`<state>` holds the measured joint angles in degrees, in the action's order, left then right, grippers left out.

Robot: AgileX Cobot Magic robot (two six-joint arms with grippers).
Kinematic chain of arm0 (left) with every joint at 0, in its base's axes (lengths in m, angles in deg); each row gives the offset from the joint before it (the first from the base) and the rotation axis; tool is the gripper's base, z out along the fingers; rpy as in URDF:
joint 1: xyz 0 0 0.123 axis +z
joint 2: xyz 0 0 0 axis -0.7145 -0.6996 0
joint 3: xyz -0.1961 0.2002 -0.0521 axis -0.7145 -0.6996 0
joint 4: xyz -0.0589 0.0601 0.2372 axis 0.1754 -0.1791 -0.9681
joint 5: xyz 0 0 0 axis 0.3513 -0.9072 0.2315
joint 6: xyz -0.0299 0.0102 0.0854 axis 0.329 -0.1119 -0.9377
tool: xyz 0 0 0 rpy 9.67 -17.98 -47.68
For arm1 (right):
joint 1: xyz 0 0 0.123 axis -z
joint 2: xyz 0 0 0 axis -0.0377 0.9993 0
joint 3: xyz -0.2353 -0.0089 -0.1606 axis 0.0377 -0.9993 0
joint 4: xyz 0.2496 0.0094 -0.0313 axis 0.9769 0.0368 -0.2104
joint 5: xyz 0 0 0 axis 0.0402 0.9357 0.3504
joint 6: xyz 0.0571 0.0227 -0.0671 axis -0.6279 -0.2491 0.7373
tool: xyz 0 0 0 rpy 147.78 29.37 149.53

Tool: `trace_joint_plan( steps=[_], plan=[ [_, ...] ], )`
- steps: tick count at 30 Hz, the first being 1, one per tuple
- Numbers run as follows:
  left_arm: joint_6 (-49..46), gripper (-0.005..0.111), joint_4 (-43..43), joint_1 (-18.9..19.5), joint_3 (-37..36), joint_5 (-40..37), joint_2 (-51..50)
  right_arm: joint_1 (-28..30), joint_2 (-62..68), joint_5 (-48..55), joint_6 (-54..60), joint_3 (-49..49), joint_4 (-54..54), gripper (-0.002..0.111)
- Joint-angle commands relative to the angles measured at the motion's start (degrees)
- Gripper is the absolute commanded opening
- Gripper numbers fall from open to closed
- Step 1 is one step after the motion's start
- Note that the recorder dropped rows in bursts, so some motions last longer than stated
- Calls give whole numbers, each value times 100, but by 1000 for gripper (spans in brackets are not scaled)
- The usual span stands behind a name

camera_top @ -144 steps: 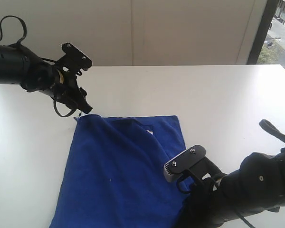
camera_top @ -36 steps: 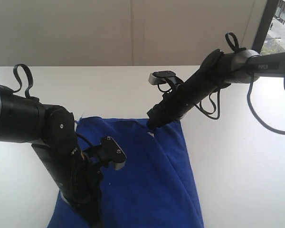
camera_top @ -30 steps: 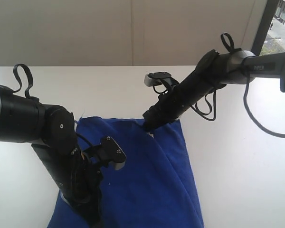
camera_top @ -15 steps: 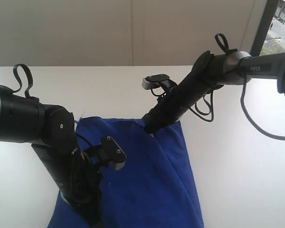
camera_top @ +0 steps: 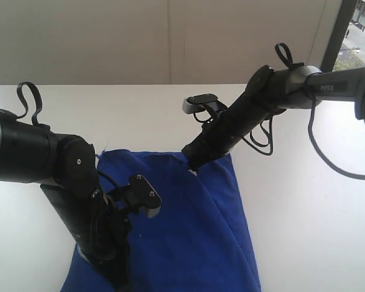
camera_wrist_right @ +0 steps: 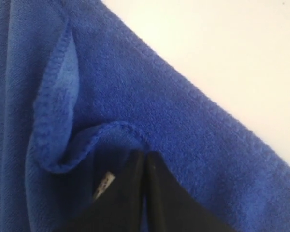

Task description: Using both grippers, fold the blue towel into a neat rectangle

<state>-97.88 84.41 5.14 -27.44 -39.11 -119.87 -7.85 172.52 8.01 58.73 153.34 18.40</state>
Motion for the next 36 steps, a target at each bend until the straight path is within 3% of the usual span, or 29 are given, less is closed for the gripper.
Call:
trace_joint_plan(
  steps=[1,16,24,36],
  plan=[
    [52,0,14,-24,-139,-69,-70,18,4,-47,-33,-22,-153,0],
    [52,0,14,-24,-139,-69,-70,349,-252,4,-83,-22,-410,0],
    [52,0,56,-24,-139,-69,-70,395,-403,-7,-650,8,-1490,0],
    [52,0,56,-24,-139,-69,-70,395,-667,-230,-819,8,-2081,0]
  ],
)
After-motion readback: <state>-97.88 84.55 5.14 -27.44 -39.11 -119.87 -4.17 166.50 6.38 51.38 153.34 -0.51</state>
